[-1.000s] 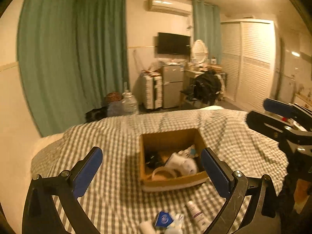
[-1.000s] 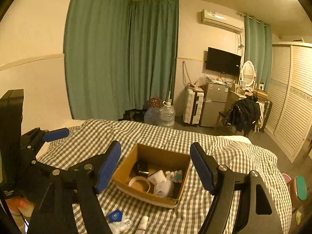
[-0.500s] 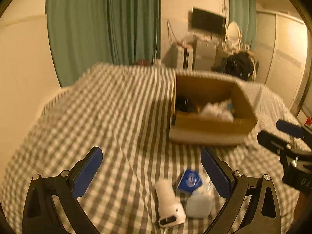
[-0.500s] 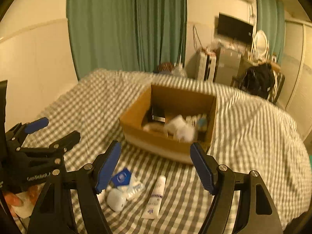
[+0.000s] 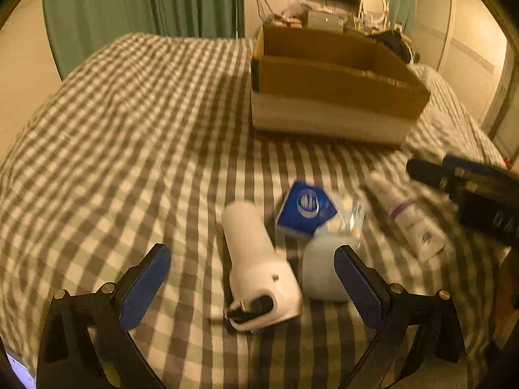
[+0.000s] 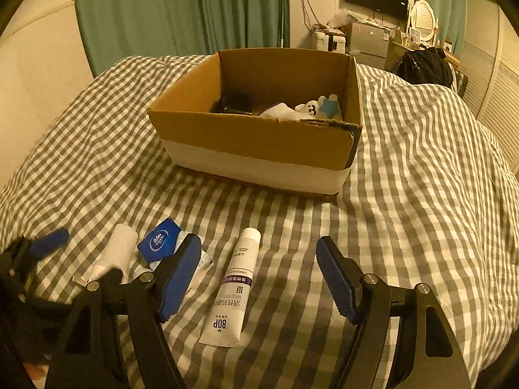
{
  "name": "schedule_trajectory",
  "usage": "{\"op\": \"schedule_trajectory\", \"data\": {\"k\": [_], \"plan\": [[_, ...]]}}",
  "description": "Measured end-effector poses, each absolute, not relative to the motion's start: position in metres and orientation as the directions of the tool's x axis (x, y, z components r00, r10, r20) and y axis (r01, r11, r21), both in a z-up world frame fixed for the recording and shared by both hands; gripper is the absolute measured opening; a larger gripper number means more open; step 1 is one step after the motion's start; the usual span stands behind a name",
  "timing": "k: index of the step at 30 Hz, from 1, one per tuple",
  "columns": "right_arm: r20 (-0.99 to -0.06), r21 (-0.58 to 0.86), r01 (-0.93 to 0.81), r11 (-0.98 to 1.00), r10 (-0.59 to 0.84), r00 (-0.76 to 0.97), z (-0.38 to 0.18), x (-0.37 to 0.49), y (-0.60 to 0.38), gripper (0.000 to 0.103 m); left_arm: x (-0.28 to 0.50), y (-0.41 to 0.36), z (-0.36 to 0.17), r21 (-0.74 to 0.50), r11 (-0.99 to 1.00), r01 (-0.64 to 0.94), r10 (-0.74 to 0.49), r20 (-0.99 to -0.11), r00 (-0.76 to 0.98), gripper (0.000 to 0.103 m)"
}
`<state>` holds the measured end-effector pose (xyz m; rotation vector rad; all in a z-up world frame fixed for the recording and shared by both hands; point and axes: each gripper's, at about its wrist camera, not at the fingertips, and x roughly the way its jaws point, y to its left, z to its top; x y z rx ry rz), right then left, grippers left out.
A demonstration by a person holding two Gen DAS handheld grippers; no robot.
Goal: Organize objects
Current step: 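Grasp the white hair dryer with the left tool while the right tool grasps the white cream tube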
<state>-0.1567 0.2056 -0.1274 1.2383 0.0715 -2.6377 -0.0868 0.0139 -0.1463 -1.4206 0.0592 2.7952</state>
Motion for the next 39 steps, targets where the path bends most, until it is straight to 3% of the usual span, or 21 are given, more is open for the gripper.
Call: {"op": "schedule_trajectory", "data": {"k": [9, 11, 13, 16, 23, 30, 32, 39], "plan": [[-0.772, 0.038, 0.224, -0.974, -0.171, -0.613, -0.13, -0.155, 0.2, 0.073, -0.089, 0.026, -0.16, 0.084, -0.994, -0.067, -0.031, -0.822, -0.569, 0.101], [-0.775, 0.034, 0.224, -0.974, -0.167, -0.61, -0.132, -0.154, 0.199, 0.073, -0.088, 0.029, -0.16, 0.066, -0.993, -0.097, 0.001, -0.823, -0.568, 0.089], [-0.78, 0.03, 0.228, -0.973, -0.166, -0.604, -0.133, -0.154, 0.198, 0.073, -0.087, 0.028, -0.161, 0.029, -0.992, -0.126, 0.047, -0.827, -0.56, 0.069], [-0.788, 0.024, 0.242, -0.97, -0.167, -0.593, -0.135, -0.154, 0.195, 0.072, -0.087, 0.025, -0.163, 0.025, -0.993, -0.113, 0.042, -0.835, -0.549, 0.05], [-0.83, 0.026, 0.254, -0.967, -0.162, -0.533, -0.15, -0.162, 0.19, 0.052, -0.095, 0.018, -0.167, -0.006, -0.996, -0.093, 0.053, -0.854, -0.518, 0.051], [-0.881, -0.014, 0.299, -0.954, -0.13, -0.454, -0.172, -0.169, 0.174, 0.043, -0.1, 0.016, -0.178, -0.008, -0.997, -0.079, 0.044, -0.879, -0.474, 0.052], [-0.887, -0.018, 0.313, -0.95, -0.129, -0.443, -0.175, -0.169, 0.171, 0.033, -0.1, 0.019, -0.179, 0.007, -0.996, -0.085, 0.035, -0.88, -0.474, 0.052], [-0.874, -0.019, 0.321, -0.947, -0.14, -0.466, -0.171, -0.163, 0.169, 0.022, -0.095, 0.016, -0.172, -0.03, -0.995, -0.09, 0.07, -0.869, -0.49, 0.049]]}}
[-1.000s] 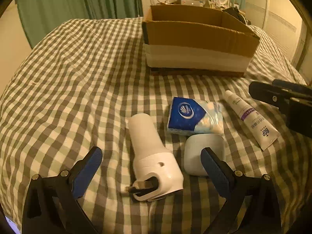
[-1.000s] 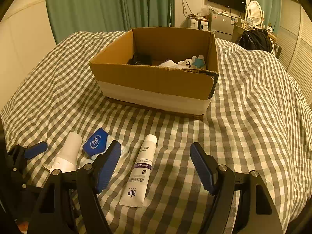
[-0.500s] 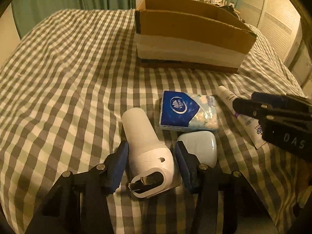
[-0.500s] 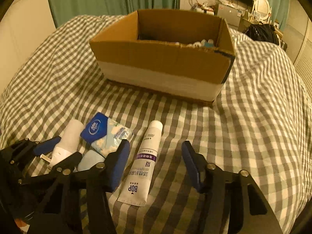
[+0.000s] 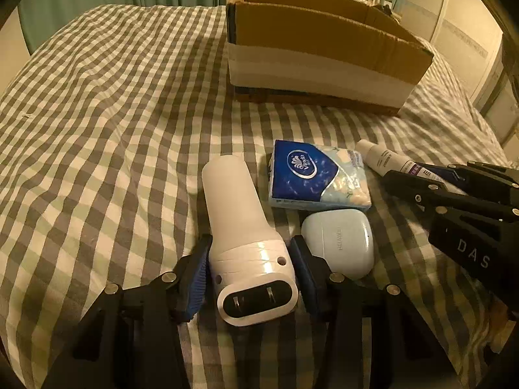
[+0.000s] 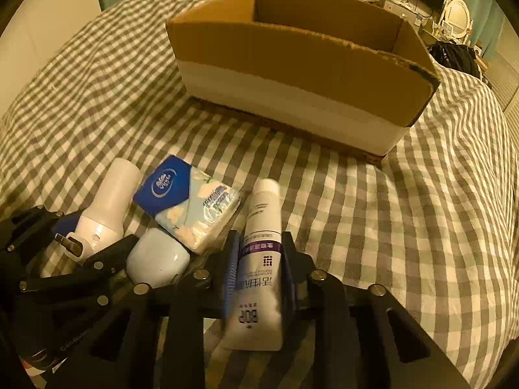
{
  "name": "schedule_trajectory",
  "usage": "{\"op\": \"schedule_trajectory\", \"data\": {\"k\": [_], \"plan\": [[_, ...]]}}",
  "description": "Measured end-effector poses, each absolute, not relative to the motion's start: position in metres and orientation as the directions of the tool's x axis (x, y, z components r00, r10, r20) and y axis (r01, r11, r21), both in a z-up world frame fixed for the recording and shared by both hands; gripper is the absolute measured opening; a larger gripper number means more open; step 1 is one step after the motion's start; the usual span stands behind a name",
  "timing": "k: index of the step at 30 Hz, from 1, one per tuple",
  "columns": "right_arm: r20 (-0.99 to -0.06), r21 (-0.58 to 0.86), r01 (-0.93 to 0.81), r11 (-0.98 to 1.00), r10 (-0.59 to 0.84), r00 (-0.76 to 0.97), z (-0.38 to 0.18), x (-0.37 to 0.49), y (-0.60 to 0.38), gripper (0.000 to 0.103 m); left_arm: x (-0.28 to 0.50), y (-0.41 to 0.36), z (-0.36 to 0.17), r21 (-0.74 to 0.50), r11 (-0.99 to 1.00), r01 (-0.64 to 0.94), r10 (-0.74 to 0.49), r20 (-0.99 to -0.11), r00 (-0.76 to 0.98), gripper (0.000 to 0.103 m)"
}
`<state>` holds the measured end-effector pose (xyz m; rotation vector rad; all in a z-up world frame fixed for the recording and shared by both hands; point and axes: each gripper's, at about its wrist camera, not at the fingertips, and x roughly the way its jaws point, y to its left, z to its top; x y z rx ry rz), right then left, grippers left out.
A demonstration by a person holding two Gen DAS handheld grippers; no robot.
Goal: Organize objects
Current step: 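Grasp the white hair dryer with the left tool while the right tool grasps the white cream tube, then place the hair dryer into the box with the left tool while the right tool places the tube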
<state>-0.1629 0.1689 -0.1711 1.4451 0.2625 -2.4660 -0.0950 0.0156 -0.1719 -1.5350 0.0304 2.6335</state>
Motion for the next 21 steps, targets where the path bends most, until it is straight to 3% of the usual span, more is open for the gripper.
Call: {"op": "schedule_trajectory", "data": {"k": [21], "plan": [[-0.759, -0.009, 0.32, -0.948, -0.201, -0.619, -0.105, -0.146, 0.18, 0.02, -0.09, -0.001, -0.091, -0.128, -0.991, -0.047, 0.127, -0.744, -0.656, 0.049]]}}
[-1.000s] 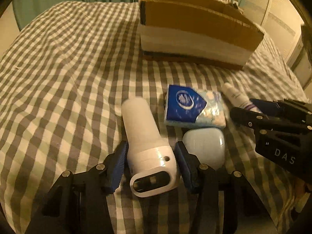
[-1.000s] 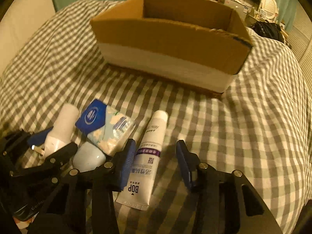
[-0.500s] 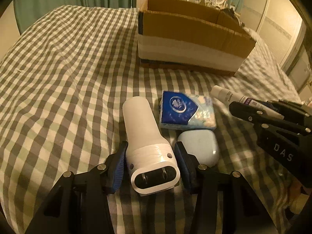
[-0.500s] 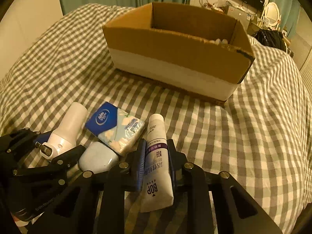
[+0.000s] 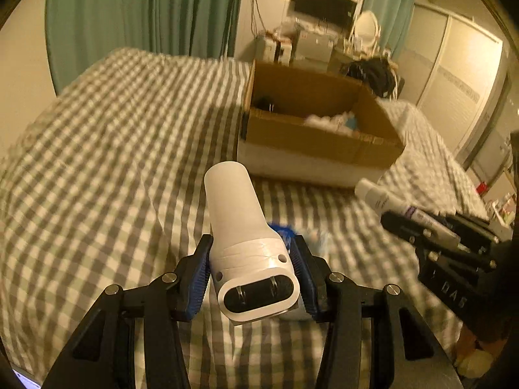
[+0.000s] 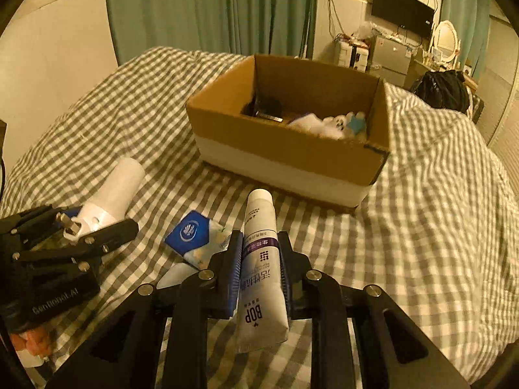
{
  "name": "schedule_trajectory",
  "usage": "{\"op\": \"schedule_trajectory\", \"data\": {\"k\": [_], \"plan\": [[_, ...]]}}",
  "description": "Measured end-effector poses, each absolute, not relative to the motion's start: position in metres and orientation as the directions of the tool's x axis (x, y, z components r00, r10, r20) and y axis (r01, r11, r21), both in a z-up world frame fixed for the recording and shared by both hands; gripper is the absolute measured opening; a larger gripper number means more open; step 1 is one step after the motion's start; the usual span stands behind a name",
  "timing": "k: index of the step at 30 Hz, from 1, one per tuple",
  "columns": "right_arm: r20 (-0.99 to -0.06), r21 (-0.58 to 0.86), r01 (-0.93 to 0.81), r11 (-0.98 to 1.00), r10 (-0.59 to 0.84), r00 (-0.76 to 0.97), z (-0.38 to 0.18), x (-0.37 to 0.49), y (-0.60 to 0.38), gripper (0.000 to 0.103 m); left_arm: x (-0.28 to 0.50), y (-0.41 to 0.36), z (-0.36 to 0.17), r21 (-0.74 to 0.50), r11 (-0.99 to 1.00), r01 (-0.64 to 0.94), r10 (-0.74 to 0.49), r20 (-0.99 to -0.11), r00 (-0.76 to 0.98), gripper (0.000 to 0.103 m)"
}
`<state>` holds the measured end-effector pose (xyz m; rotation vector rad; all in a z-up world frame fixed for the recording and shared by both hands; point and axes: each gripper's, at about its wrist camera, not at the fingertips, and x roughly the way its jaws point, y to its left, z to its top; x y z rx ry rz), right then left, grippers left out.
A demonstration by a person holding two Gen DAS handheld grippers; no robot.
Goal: Organize objects
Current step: 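Place the hair dryer into the box with the left tool while the right tool places the tube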
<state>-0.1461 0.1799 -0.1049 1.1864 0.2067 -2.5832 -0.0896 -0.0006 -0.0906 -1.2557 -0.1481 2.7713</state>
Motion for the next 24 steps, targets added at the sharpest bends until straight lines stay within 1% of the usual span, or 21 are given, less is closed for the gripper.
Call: {"op": "schedule_trajectory", "data": {"k": [5, 8, 14, 19, 24], "plan": [[-0.725, -0.018, 0.303, -0.953, -0.196, -0.66, -0.077, -0.131, 0.186, 0.02, -0.082, 0.006, -0.056, -0.125, -0.989, -0.076, 0.141, -0.687, -0.713, 0.049], [-0.694, -0.01, 0.293, -0.956, -0.205, -0.691, -0.055, -0.123, 0.189, 0.02, -0.081, 0.011, -0.035, -0.118, -0.988, -0.103, 0.155, -0.655, -0.74, 0.049], [-0.621, -0.04, 0.277, -0.96, -0.193, -0.76, -0.011, -0.116, 0.19, 0.02, -0.096, 0.015, 0.007, -0.093, -0.985, -0.145, 0.172, -0.59, -0.789, 0.049], [-0.554, -0.079, 0.271, -0.959, -0.183, -0.812, 0.027, -0.126, 0.192, 0.02, -0.12, 0.021, 0.031, -0.074, -0.982, -0.172, 0.183, -0.56, -0.808, 0.049], [-0.504, -0.076, 0.269, -0.96, -0.196, -0.841, 0.051, -0.149, 0.195, 0.02, -0.157, 0.03, 0.043, -0.053, -0.979, -0.195, 0.191, -0.553, -0.811, 0.049]]}}
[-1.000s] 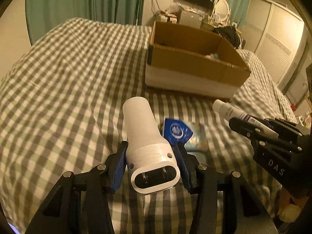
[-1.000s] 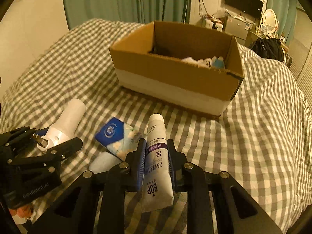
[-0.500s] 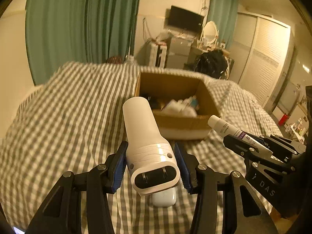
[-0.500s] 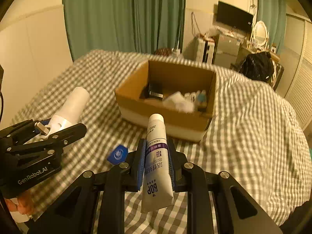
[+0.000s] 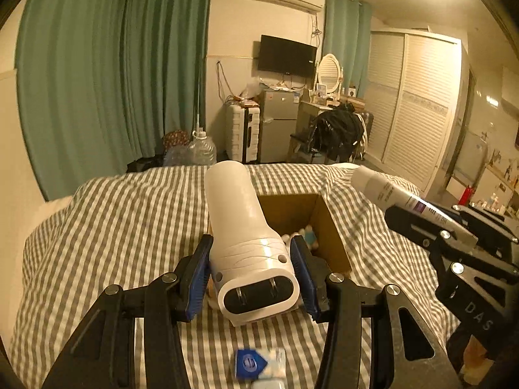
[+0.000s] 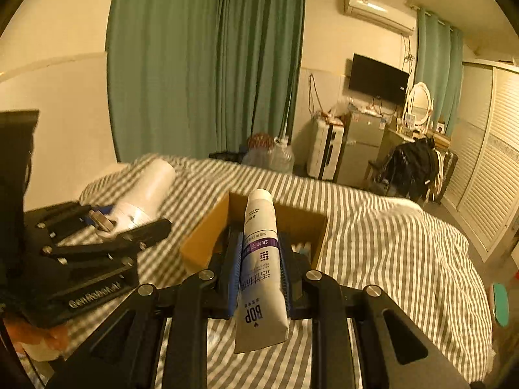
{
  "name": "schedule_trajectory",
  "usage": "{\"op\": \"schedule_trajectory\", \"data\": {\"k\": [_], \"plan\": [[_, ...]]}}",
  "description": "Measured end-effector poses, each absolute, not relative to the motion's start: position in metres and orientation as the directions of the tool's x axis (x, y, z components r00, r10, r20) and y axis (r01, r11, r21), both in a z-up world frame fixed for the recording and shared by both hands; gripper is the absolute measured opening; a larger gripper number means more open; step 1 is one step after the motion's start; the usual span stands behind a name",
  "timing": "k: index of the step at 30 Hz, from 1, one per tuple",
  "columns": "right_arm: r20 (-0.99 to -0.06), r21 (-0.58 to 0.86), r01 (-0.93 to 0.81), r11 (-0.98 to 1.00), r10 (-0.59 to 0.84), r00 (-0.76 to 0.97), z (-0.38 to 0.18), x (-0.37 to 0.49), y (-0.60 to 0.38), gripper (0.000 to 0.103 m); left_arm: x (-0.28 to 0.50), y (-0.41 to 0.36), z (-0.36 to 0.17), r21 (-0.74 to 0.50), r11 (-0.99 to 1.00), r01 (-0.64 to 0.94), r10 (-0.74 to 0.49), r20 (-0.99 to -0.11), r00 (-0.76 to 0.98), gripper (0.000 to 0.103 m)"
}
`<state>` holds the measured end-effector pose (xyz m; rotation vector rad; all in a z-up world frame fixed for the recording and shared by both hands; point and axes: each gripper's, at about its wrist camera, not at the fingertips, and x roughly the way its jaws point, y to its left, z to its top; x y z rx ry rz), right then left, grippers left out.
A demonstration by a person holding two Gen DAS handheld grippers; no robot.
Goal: Organize objects
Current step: 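Place the hair dryer into the box with the left tool while the right tool places the tube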
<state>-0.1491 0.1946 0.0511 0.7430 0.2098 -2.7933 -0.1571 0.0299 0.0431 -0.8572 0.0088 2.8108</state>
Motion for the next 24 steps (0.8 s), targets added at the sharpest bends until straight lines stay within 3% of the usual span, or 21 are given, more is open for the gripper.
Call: {"op": "schedule_trajectory", "data": {"k": [15, 24], "plan": [[-0.498, -0.02, 0.252, -0.968, -0.208, -0.842, 0.045, -0.248, 0.201, 0.02, -0.274, 0.048, 0.021, -0.057, -0.975, -0.216, 0.207, -0.589, -0.781, 0.049], [-0.521, -0.011, 0.232, -0.973, -0.192, -0.832, 0.017, -0.307, 0.207, 0.02, -0.323, 0.057, -0.025, -0.062, -0.971, -0.233, 0.22, -0.626, -0.748, 0.049]]}}
